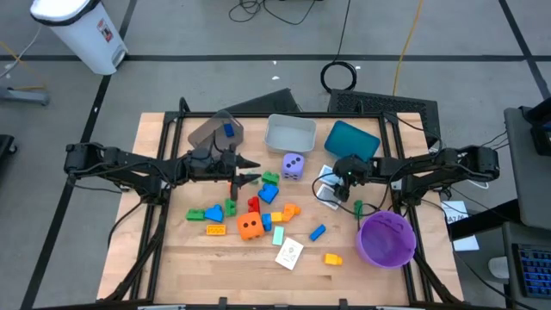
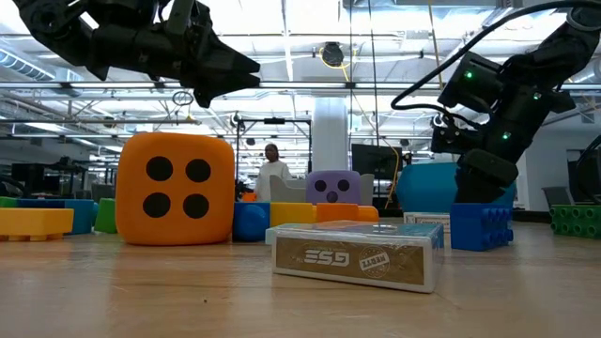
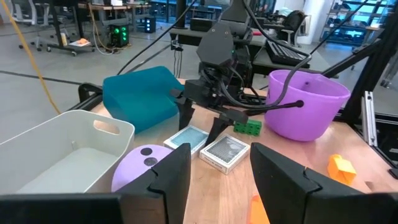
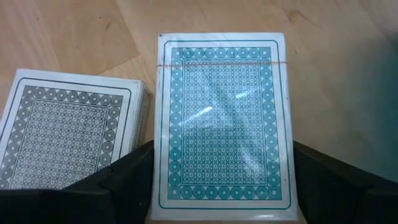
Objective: Pick & Place Toys
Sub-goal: Put the blue deck of cards into the blue bin
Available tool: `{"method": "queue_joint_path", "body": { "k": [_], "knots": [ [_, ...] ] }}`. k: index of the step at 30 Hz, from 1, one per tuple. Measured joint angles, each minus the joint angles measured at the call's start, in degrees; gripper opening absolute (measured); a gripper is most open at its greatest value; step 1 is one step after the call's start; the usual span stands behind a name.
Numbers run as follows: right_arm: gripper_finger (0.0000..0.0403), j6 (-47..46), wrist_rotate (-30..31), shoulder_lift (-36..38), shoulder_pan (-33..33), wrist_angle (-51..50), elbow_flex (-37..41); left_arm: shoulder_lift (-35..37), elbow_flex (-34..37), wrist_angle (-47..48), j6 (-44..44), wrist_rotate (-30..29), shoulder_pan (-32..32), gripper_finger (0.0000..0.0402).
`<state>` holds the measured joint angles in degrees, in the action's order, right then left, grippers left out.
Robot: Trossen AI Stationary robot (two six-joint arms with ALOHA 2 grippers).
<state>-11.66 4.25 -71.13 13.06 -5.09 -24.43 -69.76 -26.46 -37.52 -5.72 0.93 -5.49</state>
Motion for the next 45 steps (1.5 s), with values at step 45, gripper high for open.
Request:
{"method": "queue_joint_path", "body": {
  "k": [45],
  "knots": [
    [0.0306, 10.9, 7.7, 8.9, 20.5, -33.0, -26.1, 0.0, 0.0, 0.2, -0.8, 0.0, 0.0, 0.0175]
  ]
}}
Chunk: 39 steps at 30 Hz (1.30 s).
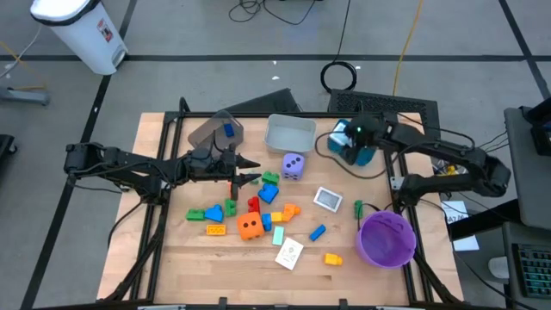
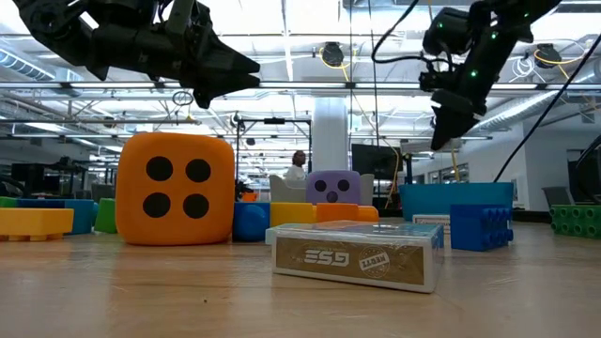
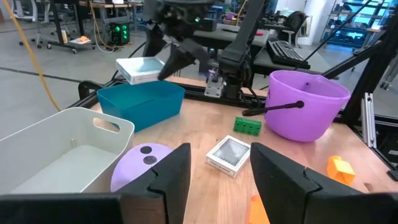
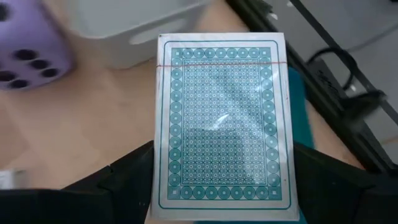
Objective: Pick & Place Toys
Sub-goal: Put the blue deck of cards into the blue bin
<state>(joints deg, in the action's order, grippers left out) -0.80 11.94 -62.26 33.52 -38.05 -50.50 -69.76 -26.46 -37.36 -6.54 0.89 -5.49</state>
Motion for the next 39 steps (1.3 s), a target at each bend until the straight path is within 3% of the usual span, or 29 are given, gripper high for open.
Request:
{"method": "queue_joint_path", "body": {
  "k": [7, 23, 26, 39],
  "knots": [
    [0.0303, 1.7, -0.2, -0.1, 5.4, 2.1, 0.4, 0.0, 0.0, 0.1, 0.2, 0.0, 0.0, 0.0175],
    [0.0305, 3.1, -4.3, -1.1, 11.4, 14.3, 10.8, 0.0, 0.0, 0.1, 0.2, 0.0, 0.0, 0.0175],
    [0.0302, 3.0, -6.5, -2.3, 12.2, 15.4, 11.9, 0.0, 0.0, 0.1, 0.2, 0.0, 0.0, 0.0175],
    [0.0303, 3.1, -6.1, -10.2, 12.3, 21.5, 13.8, 0.0, 0.0, 0.1, 0.0, 0.0, 0.0, 0.0175]
  ]
}}
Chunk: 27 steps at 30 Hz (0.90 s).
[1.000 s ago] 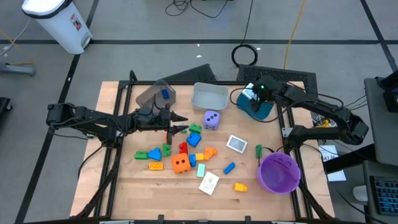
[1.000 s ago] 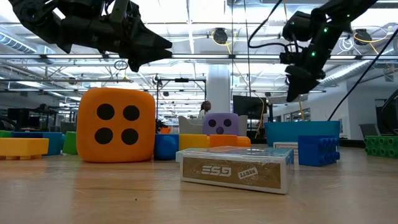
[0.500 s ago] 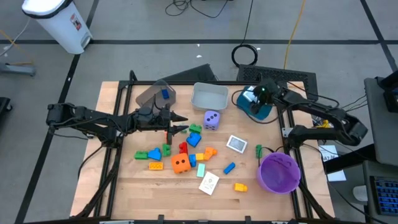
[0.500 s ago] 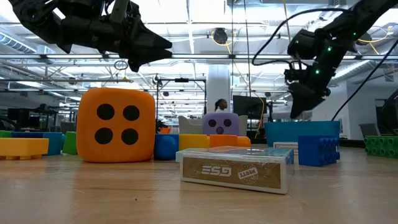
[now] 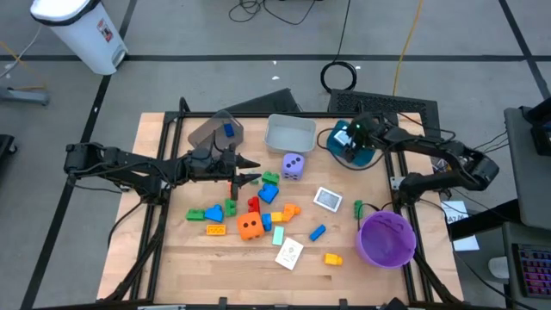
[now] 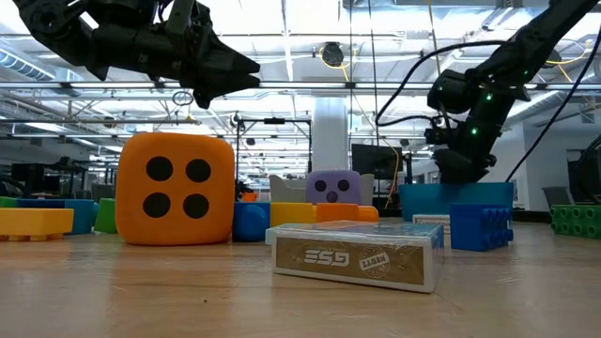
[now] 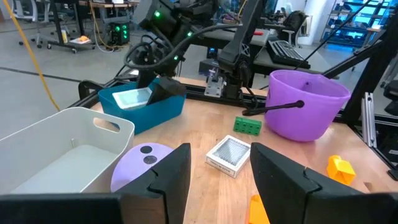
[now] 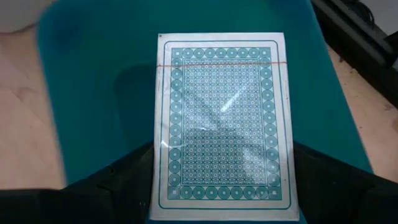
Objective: Pick & Place Toys
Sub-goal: Put the blue deck of cards into the blue bin
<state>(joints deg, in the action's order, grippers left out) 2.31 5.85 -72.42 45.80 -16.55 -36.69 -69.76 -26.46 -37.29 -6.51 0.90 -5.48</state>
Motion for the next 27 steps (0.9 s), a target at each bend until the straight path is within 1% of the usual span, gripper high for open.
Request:
{"method": "queue_joint_path", "body": {
  "k": [11, 19, 27],
  "knots": [
    [0.0306, 0.4, -0.1, -2.5, 0.0, 1.2, 0.0, 0.0, 0.0, 0.3, -0.3, 0.0, 0.0, 0.0175],
    [0.0338, 0.8, -0.2, -2.5, 0.0, 1.4, 0.0, 0.0, 0.0, 0.3, -0.4, 0.0, 0.0, 0.0175],
    [0.0333, 1.5, -0.2, -2.5, 0.0, 1.7, 0.0, 0.0, 0.0, 0.2, -0.5, 0.0, 0.0, 0.0175]
  ]
}}
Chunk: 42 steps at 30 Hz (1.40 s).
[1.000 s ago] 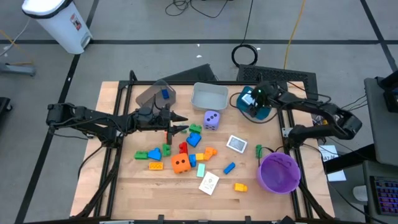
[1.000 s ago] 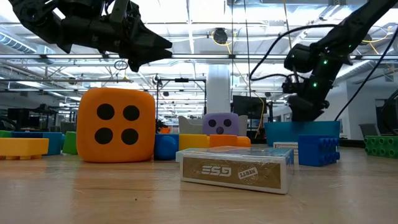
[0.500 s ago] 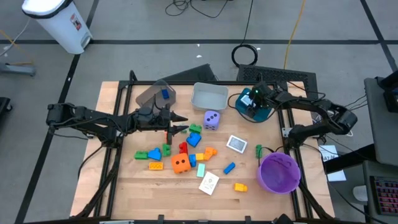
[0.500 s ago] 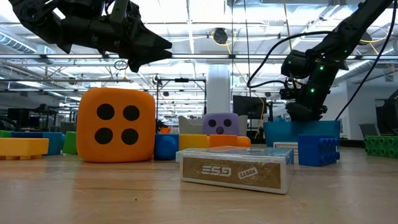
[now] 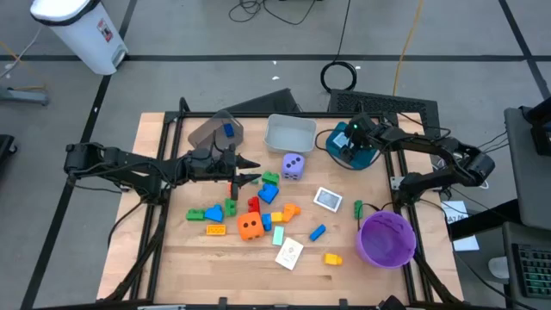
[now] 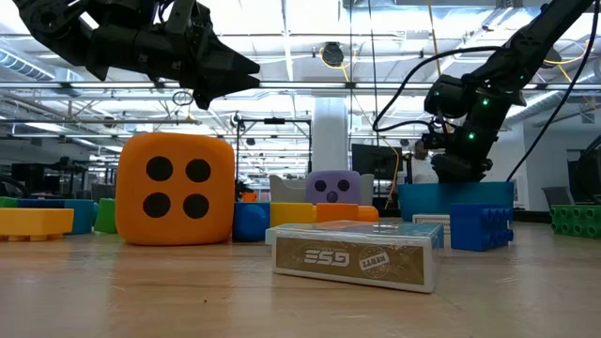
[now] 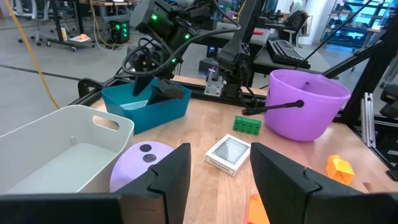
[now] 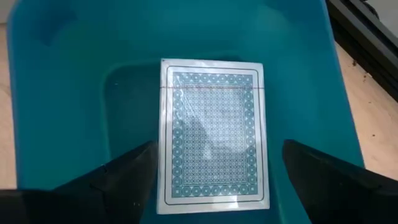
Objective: Pick & Place Toys
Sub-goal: Put the blue deck of cards into the blue bin, then put the orange gamepiece into the black bin
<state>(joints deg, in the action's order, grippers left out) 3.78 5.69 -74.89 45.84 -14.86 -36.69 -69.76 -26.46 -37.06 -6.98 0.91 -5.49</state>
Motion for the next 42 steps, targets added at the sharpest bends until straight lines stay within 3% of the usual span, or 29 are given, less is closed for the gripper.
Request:
{"method": "queue_joint_path", "body": {
  "k": [8, 18, 21, 27, 32, 42],
  "knots": [
    [0.0329, 1.1, 0.1, 2.2, 0.0, -0.4, -0.2, 0.0, 0.0, 0.0, 0.0, 0.0, 0.0, 0.0175],
    [0.0327, -1.2, -0.2, 13.8, -1.0, 0.6, -1.2, 0.0, 0.0, 0.0, 0.2, 0.0, 0.0, 0.0175],
    [0.0325, -3.6, -4.7, 17.0, -1.4, 1.6, -1.2, 0.0, 0.0, -0.2, 0.2, 0.0, 0.0, 0.0175],
    [0.0325, -11.1, -20.7, 19.9, -3.7, 9.0, -1.2, 0.0, 0.0, -2.6, 0.5, 0.0, 0.0, 0.0175],
    [0.0325, -13.6, -28.2, 19.6, -10.1, 15.2, -1.2, 0.0, 0.0, -4.2, 0.5, 0.0, 0.0, 0.0175],
    [0.0325, -7.5, -27.1, 15.5, -29.2, 20.7, -1.2, 0.0, 0.0, -4.7, -0.7, 1.0, 0.0, 0.0175]
  ]
}}
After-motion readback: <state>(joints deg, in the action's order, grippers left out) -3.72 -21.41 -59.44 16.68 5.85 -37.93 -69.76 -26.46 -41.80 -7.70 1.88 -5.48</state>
